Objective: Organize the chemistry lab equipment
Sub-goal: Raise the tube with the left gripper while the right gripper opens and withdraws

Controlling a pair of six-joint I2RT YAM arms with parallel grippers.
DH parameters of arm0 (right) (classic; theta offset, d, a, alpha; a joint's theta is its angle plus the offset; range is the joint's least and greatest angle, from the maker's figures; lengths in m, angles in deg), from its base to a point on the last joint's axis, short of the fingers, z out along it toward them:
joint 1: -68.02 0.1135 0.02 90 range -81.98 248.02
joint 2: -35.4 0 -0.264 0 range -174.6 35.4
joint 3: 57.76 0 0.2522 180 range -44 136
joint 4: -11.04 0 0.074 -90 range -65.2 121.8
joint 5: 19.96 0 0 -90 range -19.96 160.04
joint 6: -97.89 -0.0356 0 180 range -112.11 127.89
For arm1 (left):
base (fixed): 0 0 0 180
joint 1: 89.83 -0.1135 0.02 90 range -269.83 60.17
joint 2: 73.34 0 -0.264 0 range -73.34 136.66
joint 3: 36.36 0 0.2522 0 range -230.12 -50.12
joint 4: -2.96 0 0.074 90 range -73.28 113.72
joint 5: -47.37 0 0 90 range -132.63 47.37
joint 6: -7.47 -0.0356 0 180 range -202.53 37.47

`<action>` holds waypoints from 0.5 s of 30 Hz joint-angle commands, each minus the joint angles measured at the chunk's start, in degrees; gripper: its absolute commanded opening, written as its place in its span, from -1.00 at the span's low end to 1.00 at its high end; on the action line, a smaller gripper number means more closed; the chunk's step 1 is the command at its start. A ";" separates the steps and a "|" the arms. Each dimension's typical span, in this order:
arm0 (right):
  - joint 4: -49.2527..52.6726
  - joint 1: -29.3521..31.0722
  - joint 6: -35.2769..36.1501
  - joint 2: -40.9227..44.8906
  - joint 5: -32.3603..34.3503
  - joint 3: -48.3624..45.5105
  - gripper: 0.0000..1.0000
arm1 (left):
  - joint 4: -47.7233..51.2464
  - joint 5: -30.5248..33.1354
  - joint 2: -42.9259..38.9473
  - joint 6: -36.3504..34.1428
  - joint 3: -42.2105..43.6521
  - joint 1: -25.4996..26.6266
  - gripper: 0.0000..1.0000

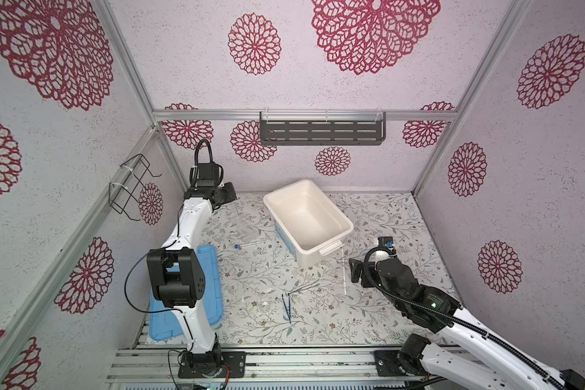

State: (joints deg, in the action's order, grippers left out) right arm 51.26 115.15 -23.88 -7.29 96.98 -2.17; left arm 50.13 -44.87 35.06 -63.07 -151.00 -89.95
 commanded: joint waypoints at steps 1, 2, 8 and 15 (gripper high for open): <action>-0.89 -0.21 -2.90 1.72 2.24 0.10 0.98 | -1.91 1.15 0.49 -2.35 0.16 0.37 -0.70; -0.73 -0.21 -2.88 1.71 2.44 0.21 0.98 | -1.71 1.53 0.66 -2.79 0.16 0.34 -0.70; 0.19 -0.20 -2.03 1.06 2.77 1.33 0.98 | -1.05 2.66 1.39 -4.08 0.14 0.12 -0.70; -0.44 -0.20 -2.27 1.16 2.15 1.18 0.98 | -1.19 1.79 2.69 -3.40 0.85 0.12 -0.73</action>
State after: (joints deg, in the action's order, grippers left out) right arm 51.70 115.15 -25.19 -6.46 98.29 -2.65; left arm 49.97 -42.99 36.85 -65.43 -150.83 -89.93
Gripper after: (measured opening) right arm 0.989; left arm 0.157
